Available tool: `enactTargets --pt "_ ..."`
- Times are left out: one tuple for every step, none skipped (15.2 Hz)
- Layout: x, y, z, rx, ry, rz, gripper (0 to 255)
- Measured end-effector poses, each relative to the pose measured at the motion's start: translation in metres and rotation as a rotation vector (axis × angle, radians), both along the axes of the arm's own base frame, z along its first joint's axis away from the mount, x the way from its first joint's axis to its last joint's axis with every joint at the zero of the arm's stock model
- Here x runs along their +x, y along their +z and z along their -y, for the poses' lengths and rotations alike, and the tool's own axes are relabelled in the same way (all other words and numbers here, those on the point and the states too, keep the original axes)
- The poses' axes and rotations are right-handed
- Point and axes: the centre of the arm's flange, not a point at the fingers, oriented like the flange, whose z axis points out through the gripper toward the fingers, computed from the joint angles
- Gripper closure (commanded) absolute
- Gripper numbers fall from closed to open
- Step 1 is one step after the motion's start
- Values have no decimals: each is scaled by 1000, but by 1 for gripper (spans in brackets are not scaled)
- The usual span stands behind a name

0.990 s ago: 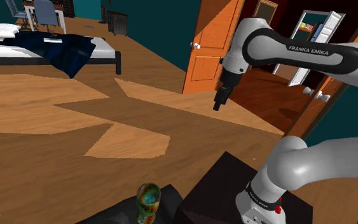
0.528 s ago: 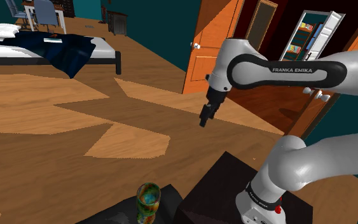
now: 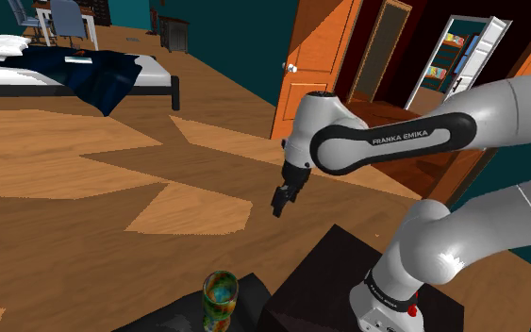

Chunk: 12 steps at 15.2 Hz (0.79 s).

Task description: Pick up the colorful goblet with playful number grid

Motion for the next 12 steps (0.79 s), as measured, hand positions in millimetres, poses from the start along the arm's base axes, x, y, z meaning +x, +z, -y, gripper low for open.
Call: enactTargets --pt "1 -10 -9 -1 0 0 0" --pt "4 -21 -18 -2 1 0 0" --pt "7 -29 -24 -3 1 0 0" --pt "9 -39 -32 -5 1 1 0" --pt "8 -51 -42 -6 1 0 0" --pt "10 -61 -52 -7 1 1 0" --pt "13 -71 -59 -9 1 1 0" --pt "16 -81 -68 -10 2 2 0" --pt "19 -92 -76 -11 2 2 0" --pt "22 -102 -85 -12 3 3 0" --pt "21 -112 -92 -14 3 2 0" --pt "21 -120 -101 -15 3 3 0"
